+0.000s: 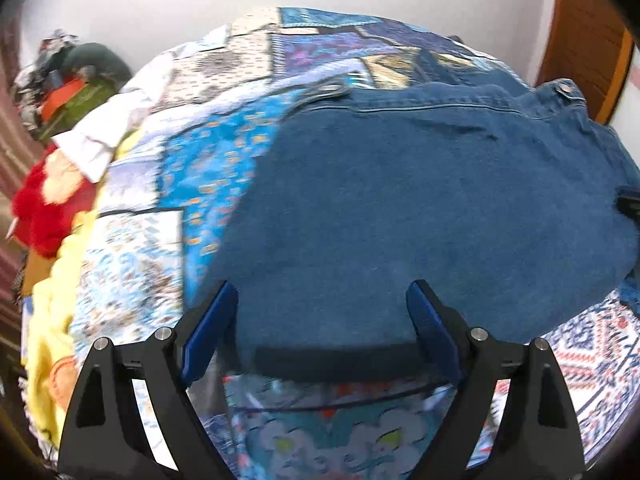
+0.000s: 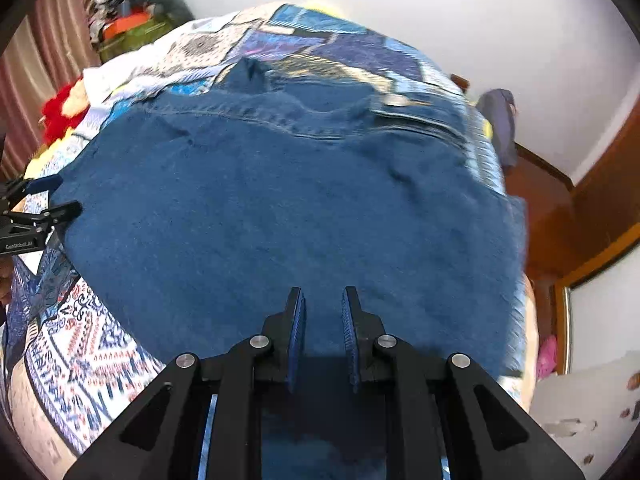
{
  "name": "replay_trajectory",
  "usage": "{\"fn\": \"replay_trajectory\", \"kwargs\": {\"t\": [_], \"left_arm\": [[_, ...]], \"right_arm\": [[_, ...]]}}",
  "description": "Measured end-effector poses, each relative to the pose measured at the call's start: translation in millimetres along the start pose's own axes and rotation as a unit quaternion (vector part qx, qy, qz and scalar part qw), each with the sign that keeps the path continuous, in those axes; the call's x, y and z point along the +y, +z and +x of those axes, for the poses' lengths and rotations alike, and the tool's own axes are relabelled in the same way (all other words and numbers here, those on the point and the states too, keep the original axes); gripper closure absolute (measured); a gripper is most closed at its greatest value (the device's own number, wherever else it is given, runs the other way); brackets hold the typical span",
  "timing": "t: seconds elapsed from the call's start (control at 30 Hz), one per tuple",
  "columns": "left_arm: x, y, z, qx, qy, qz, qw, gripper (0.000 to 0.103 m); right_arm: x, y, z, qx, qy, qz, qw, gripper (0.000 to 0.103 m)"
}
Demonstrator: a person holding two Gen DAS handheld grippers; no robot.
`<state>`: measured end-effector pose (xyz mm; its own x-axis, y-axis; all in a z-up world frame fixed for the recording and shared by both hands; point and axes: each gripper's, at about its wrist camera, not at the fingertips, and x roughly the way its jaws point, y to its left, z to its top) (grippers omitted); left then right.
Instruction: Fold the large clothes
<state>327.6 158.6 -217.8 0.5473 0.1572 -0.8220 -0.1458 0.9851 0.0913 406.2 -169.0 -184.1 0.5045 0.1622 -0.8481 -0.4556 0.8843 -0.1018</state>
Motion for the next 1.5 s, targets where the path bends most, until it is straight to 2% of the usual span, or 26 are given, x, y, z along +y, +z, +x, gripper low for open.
{"fn": "replay_trajectory", "kwargs": {"t": [0.1, 0.17, 0.23, 0.3, 0.4, 0.5, 0.6, 0.77, 0.87, 0.97, 1.0, 1.03, 1.07, 1.1, 1.17, 1.27, 1.33, 1.37, 1.4, 1.43, 1.47, 1.5], "left_arm": [[23.1, -7.2, -3.5, 0.001, 0.02, -0.031, 0.9993, 0.014], [44.3, -14.3, -5.0, 0.009, 0.035, -0.064, 0.9973, 0.014], [60.4, -20.6, -9.0, 0.01, 0.035, -0.085, 0.9957, 0.014], [72.0, -25.8, -16.2, 0.008, 0.043, -0.107, 0.9933, 0.015], [86.2, -32.5, -32.1, -0.008, 0.05, -0.14, 0.9889, 0.015], [91.5, -36.6, -43.0, -0.015, 0.023, -0.181, 0.9832, 0.015], [91.3, -41.4, -48.1, -0.009, -0.026, -0.22, 0.9751, 0.014], [68.4, -42.4, -37.6, 0.019, -0.116, -0.25, 0.9611, 0.014], [54.4, -46.5, -20.1, 0.05, -0.174, -0.275, 0.9443, 0.014], [43.5, -49.9, 1.0, 0.079, -0.23, -0.3, 0.9223, 0.015], [41.4, -50.8, 8.7, 0.086, -0.26, -0.312, 0.9095, 0.015], [39.0, -52.1, 19.3, 0.095, -0.305, -0.333, 0.8871, 0.015], [37.8, -52.3, 26.6, 0.099, -0.33, -0.347, 0.8723, 0.015], [37.4, -51.2, 32.5, 0.1, -0.341, -0.359, 0.8631, 0.015], [38.6, -45.3, 38.4, 0.084, -0.343, -0.367, 0.8604, 0.016], [42.3, -32.6, 51.2, 0.071, -0.333, -0.381, 0.8595, 0.016], [45.8, -25.6, 62.0, 0.064, -0.323, -0.394, 0.8579, 0.02], [47.5, -21.3, 66.4, 0.061, -0.318, -0.395, 0.8596, 0.026], [48.0, -17.3, 70.6, 0.058, -0.306, -0.391, 0.8662, 0.033], [47.1, -12.8, 75.4, 0.052, -0.284, -0.377, 0.8801, 0.044], [47.1, -11.5, 78.3, 0.049, -0.281, -0.375, 0.8819, 0.047], [48.5, -12.9, 80.0, 0.045, -0.279, -0.386, 0.878, 0.048]], "right_arm": [[-18.8, -8.1, -13.8, -0.006, -0.058, 0.004, 0.998, 0.089], [-29.6, -13.5, -21.1, -0.009, -0.047, 0.012, 0.999, 0.089], [-37.4, -17.0, -26.1, -0.008, -0.035, 0.025, 0.999, 0.089], [-40.5, -18.5, -29.4, -0.01, -0.04, 0.031, 0.999, 0.089], [-39.4, -17.7, -35.7, -0.01, -0.069, 0.036, 0.997, 0.089], [-35.8, -13.6, -42.2, -0.018, -0.063, 0.042, 0.997, 0.089], [-27.4, -5.6, -51.0, -0.036, -0.041, 0.049, 0.997, 0.089], [2.0, 14.1, -53.2, -0.051, 0.025, 0.051, 0.997, 0.088], [28.3, 23.3, -42.2, -0.043, 0.062, 0.038, 0.996, 0.088], [52.1, 28.5, -19.8, -0.025, 0.07, 0.012, 0.997, 0.089], [56.6, 28.7, -12.3, -0.017, 0.07, 0.006, 0.997, 0.089], [61.5, 28.1, -2.0, -0.005, 0.073, 0.002, 0.997, 0.088], [65.6, 25.3, 13.0, 0.017, 0.09, 0.008, 0.996, 0.088], [66.2, 21.7, 21.0, 0.029, 0.098, 0.017, 0.995, 0.088], [68.6, 15.3, 24.9, 0.013, 0.092, 0.031, 0.995, 0.088], [72.1, 14.6, 24.7, 0.01, 0.087, 0.011, 0.996, 0.088], [68.9, 14.3, 25.7, 0.01, 0.095, 0.017, 0.995, 0.088], [67.0, 14.1, 26.2, 0.011, 0.101, 0.023, 0.995, 0.088], [64.9, 13.7, 25.8, 0.011, 0.105, 0.025, 0.994, 0.088], [63.8, 13.9, 26.1, 0.011, 0.109, 0.026, 0.994, 0.088], [63.4, 14.0, 26.5, 0.01, 0.114, 0.028, 0.993, 0.088], [63.6, 14.5, 27.0, 0.01, 0.119, 0.029, 0.992, 0.088]]}}
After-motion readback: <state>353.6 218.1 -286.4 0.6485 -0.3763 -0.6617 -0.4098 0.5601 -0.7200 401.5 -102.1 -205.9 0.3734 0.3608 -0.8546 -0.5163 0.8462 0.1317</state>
